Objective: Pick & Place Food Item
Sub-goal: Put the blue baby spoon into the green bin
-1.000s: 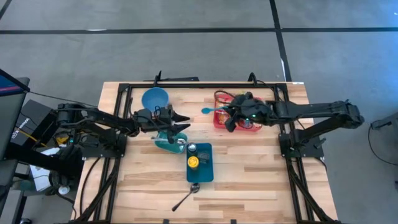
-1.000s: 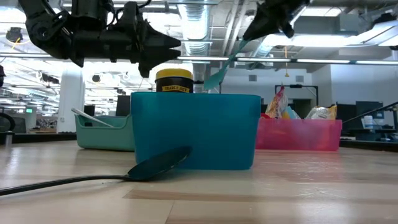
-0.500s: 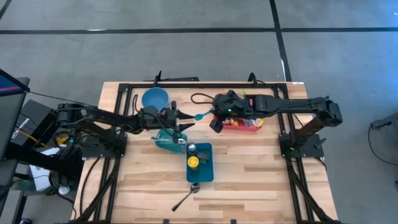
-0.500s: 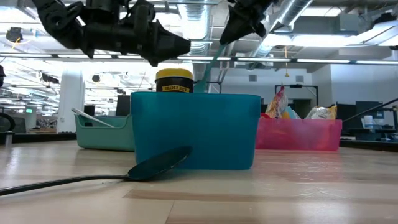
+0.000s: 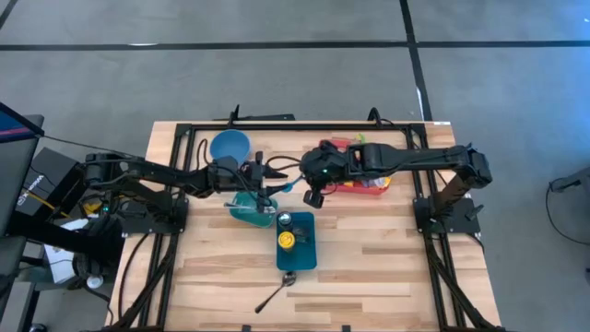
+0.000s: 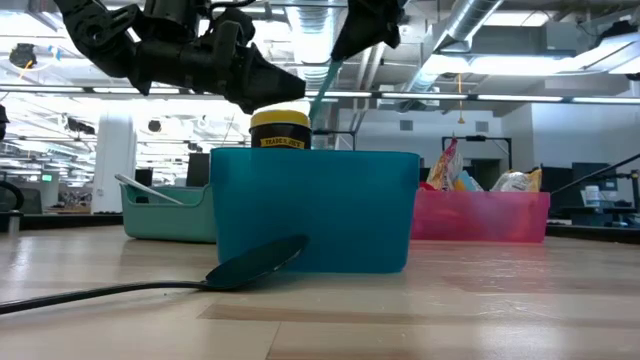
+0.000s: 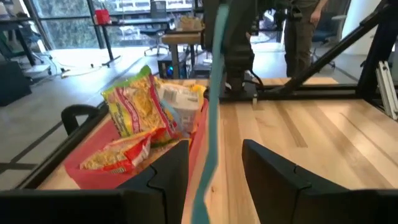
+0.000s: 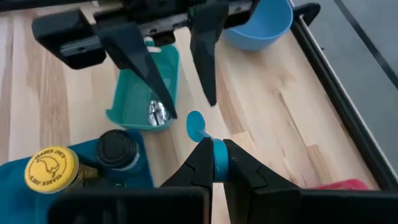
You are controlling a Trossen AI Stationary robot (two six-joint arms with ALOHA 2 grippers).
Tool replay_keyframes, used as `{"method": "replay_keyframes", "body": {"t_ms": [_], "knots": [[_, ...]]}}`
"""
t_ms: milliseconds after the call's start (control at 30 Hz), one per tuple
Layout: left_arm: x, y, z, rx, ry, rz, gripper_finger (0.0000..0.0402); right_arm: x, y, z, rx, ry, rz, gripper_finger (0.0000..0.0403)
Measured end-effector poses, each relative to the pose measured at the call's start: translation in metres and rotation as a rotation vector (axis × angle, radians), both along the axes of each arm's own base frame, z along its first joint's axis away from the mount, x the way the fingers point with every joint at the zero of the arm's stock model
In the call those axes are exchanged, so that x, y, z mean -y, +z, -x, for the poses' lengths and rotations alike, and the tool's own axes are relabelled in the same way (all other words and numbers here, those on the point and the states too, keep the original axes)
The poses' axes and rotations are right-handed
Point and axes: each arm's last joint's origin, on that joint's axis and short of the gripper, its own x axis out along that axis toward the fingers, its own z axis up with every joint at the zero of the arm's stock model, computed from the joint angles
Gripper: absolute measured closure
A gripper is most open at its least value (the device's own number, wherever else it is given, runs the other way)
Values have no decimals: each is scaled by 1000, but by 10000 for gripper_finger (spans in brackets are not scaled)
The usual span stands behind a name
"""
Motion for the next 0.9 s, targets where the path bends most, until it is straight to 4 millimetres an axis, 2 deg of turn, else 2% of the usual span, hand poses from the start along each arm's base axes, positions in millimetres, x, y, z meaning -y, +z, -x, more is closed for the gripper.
{"method": "replay_keyframes", "body": {"t_ms": [367,567,733,900], "knots": [[1,0,0,-11,-48,17,259,-5,8,-5,36,47,35,394],[1,10,-6,26,-41,34,260,-7,10,-6,56,68,44,394],[1,8,-7,-24,-36,64,269,-11,10,-7,59,87,48,394],[1,10,-8,-3,-33,60,287,-13,10,-7,59,92,49,394]]}}
